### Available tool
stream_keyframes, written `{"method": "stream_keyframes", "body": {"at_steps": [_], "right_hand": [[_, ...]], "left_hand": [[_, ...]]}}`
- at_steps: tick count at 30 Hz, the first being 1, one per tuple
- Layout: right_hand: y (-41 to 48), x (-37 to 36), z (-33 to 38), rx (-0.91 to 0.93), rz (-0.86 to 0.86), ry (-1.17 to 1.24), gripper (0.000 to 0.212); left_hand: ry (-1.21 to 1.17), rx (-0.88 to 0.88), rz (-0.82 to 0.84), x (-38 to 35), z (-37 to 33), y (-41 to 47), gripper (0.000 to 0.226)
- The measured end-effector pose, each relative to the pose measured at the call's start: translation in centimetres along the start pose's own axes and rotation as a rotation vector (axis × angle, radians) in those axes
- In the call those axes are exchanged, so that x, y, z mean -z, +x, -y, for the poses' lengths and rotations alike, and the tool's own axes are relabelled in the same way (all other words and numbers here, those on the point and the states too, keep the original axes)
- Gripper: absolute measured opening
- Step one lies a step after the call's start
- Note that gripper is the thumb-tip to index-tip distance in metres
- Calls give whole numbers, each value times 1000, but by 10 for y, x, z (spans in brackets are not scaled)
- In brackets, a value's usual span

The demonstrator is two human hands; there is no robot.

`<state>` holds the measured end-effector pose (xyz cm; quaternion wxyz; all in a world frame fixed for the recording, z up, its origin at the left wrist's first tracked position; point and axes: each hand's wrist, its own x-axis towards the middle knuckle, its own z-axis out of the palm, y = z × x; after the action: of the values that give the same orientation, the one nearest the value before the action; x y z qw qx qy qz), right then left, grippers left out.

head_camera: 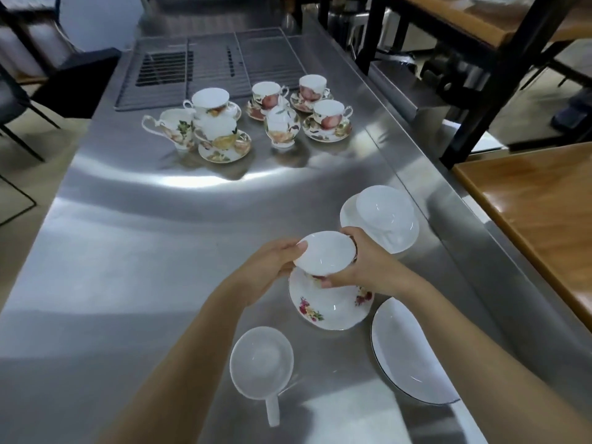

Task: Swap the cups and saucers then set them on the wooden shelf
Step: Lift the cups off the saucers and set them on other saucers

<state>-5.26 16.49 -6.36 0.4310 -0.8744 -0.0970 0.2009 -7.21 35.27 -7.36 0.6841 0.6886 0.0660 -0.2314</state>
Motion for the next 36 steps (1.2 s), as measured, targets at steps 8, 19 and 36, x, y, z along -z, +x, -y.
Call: {"method": "stream_keyframes", "body": {"at_steps": [8,19,36], "right_hand": [[-10,-7,-28,-46,-49,-110,84],[-20,-22,-35,-143,-82,-213,108],[-25,-8,-37,-117,46,-188,101]], "left_hand": [[2,80,-70,-22,5,16,32],[114,65,-34,-21,11,11,27],[64,78,-67,-12,8,5,30]]}}
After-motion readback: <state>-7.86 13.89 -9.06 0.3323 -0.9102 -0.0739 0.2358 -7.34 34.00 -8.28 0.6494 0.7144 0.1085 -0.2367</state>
